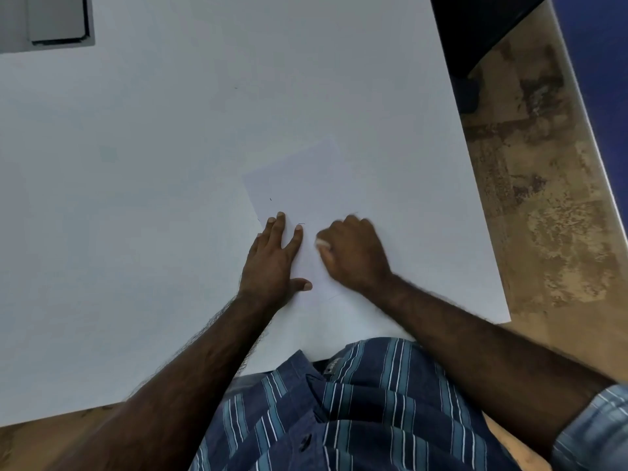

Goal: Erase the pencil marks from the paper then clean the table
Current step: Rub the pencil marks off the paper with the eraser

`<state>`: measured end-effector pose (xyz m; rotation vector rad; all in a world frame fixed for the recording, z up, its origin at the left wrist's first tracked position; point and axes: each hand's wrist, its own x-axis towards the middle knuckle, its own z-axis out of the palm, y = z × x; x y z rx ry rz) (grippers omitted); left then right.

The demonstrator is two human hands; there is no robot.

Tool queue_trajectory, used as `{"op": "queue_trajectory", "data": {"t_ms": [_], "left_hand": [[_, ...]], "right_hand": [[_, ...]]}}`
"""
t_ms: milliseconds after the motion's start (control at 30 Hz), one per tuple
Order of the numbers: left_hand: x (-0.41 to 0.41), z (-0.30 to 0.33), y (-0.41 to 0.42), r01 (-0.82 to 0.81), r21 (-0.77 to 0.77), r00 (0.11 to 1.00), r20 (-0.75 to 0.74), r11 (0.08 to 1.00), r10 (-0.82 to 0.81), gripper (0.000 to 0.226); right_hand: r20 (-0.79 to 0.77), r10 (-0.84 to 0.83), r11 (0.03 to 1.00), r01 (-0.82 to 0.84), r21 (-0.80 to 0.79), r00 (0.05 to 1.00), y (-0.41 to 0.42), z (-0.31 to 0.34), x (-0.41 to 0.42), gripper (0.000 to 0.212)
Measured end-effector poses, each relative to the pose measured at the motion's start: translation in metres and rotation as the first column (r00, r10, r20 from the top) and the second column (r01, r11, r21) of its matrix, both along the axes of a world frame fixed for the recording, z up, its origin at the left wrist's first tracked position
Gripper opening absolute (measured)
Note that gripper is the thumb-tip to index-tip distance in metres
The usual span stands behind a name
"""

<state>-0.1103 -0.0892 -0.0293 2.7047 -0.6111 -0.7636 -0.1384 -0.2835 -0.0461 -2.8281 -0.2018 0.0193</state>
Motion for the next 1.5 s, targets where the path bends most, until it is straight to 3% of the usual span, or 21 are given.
{"op": "queue_trajectory", "data": {"t_ms": [67,133,267,333,433,533,600,733,967,1033,1167,1233,1400,1500], "left_hand": [[0.0,0.0,0.0,-0.003,0.004,1.0,0.003,1.0,0.003,0.115],[0.0,0.0,0.001,-0.008,-0.003,1.0,-0.002,1.0,0.008,0.116],[-0.001,-0.001,0.002,-0.02,-0.031,1.0,0.014,0.999,0.02,0.114],[-0.001,-0.002,0.002,-0.021,-0.033,1.0,0.012,0.999,0.021,0.114],[-0.001,-0.001,0.002,-0.022,-0.024,1.0,0.006,0.999,0.022,0.116],[0.0,0.0,0.002,-0.021,-0.014,1.0,-0.006,1.0,0.021,0.115],[-0.001,-0.001,0.002,-0.03,-0.035,1.0,-0.002,0.999,0.03,0.115],[0.0,-0.002,0.004,-0.037,-0.055,0.999,-0.008,0.998,0.037,0.114],[-0.001,-0.001,0.003,-0.04,-0.042,0.999,-0.011,0.998,0.04,0.115],[-0.001,-0.003,0.004,-0.048,-0.056,0.999,-0.011,0.997,0.047,0.116],[-0.001,-0.003,0.005,-0.073,-0.12,0.997,-0.02,0.99,0.071,0.121],[-0.001,-0.003,0.005,-0.07,-0.115,0.997,-0.022,0.991,0.068,0.118],[-0.001,0.0,0.003,-0.05,-0.061,0.999,-0.023,0.997,0.048,0.113],[-0.001,0.0,0.003,-0.053,-0.066,0.998,-0.025,0.996,0.051,0.113]], "right_hand": [[0.012,-0.165,0.986,0.165,-0.014,0.986,-0.013,0.005,0.016,0.02],[0.004,-0.198,0.98,0.198,0.014,0.98,-0.01,0.007,0.016,0.021],[-0.04,0.157,0.987,-0.156,0.045,0.987,0.019,0.003,-0.016,0.031],[-0.02,0.243,0.97,-0.243,-0.005,0.97,0.015,0.002,-0.015,0.031],[0.051,0.031,0.995,-0.026,-0.095,0.998,-0.007,0.001,0.012,0.023],[0.068,-0.192,0.976,0.197,-0.089,0.979,-0.021,0.007,0.029,0.017],[0.061,-0.143,0.989,0.145,-0.029,0.988,-0.007,0.007,0.022,0.021],[0.013,0.172,0.985,-0.172,-0.017,0.985,0.016,0.002,-0.009,0.033],[0.098,-0.209,0.976,0.214,-0.043,0.973,-0.02,0.002,0.033,0.015],[0.101,-0.155,0.987,0.158,-0.018,0.983,-0.004,0.002,0.025,0.015],[0.049,0.172,0.985,-0.17,-0.032,0.984,0.02,-0.001,-0.003,0.029],[0.059,0.139,0.989,-0.136,-0.053,0.988,0.012,-0.003,0.008,0.03],[0.109,-0.141,0.987,0.147,-0.058,0.984,-0.015,-0.004,0.049,0.018],[0.102,-0.058,0.998,0.06,-0.022,0.993,0.0,-0.006,0.047,0.017]]}}
